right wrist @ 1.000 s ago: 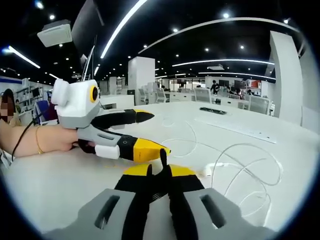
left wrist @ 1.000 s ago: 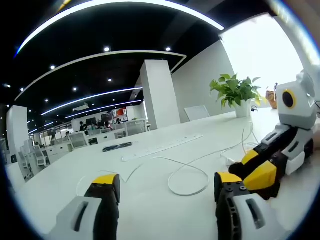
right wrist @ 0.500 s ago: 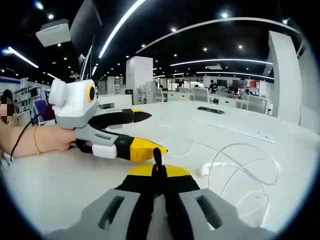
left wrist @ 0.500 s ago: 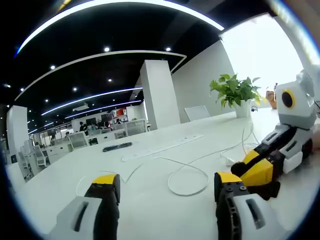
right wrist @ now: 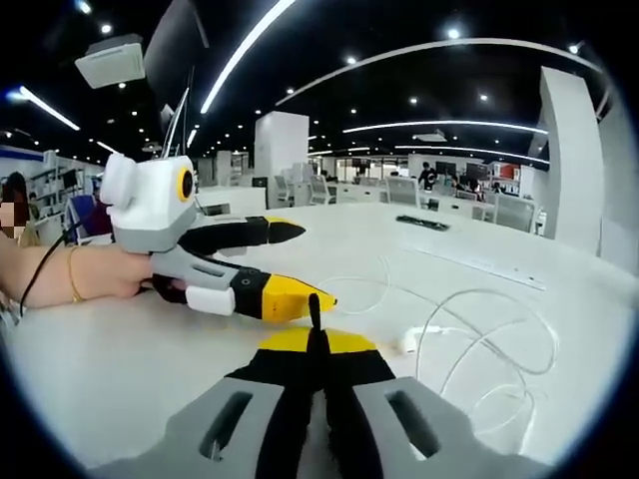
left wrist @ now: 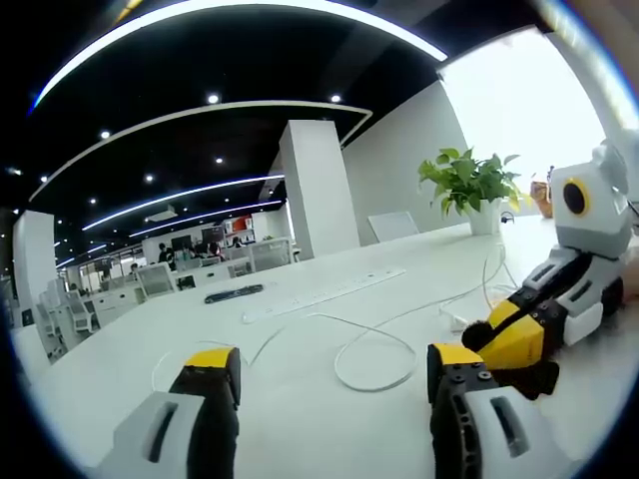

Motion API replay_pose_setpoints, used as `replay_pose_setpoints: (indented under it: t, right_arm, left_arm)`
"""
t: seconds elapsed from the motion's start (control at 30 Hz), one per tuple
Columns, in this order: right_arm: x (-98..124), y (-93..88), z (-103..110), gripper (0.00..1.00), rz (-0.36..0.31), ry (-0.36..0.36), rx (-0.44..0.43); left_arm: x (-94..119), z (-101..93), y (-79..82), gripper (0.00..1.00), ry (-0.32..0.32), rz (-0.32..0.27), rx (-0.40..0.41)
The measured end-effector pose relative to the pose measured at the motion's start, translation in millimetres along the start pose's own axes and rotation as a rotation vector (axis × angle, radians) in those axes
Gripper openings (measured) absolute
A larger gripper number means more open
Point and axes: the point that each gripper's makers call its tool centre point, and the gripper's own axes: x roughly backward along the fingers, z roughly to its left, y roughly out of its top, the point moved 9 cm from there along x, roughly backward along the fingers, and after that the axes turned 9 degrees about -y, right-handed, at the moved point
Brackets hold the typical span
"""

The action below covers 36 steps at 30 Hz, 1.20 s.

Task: Peel open the Velcro strap on the desktop, arrange the wired earphones neatly onto it, and close the Velcro strap to secure them.

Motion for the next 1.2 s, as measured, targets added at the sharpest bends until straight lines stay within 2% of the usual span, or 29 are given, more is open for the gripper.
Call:
replay_pose_setpoints:
  t: [0.23, 0.4, 0.47, 0.63, 0.7, 0.73, 0.8, 0.87, 0.97, 1.2]
  right_arm:
    - [1, 0.3, 0, 0.04, -0.004, 0.001, 0.016]
    - [6, 1.3, 6, 0.04, -0.017, 0.009, 0.080]
    - [8, 1.3, 8, 0.04, -0.003, 0.047, 0.053]
    - [13, 0.5, 9, 0.04, -0.009, 0.053, 0.050]
    - [19, 0.9, 15, 0.04, -0.011, 0.123, 0.014]
    - [23, -0.9, 18, 0.04, 0.009, 0.145, 0.014]
    - [27, -1.4, 19, 0.04, -0.021, 0.109, 0.084]
    - [29, -1.6, 26, 0.04, -0.010, 0.160, 0.073]
    - [31, -3.2, 26, 0.04, -0.018, 0.136, 0.097]
    - [36, -2.8, 33, 0.03, -0.019, 0.149, 0.097]
  left_arm:
    - [0, -1.4, -0.1, 0.79, -0.006, 0.000, -0.001]
    - [0, -2.1, -0.1, 0.79, -0.015, -0.001, -0.001]
    - [0, -2.2, 0.0, 0.79, -0.018, -0.002, -0.002]
    - [0, -2.9, 0.0, 0.79, -0.027, -0.003, -0.002]
    - [0, -3.1, -0.1, 0.79, -0.031, -0.003, -0.003]
    - [0, -3.0, -0.2, 0.79, -0.032, -0.003, -0.003]
    - [0, -3.0, -0.2, 0.79, -0.035, -0.004, -0.004]
    - [0, -3.7, -0.1, 0.79, -0.043, -0.004, -0.007]
    - [1, -4.0, -0.3, 0.79, -0.044, -0.003, -0.006]
    - [1, -4.5, -0.6, 0.78, -0.046, -0.003, -0.004]
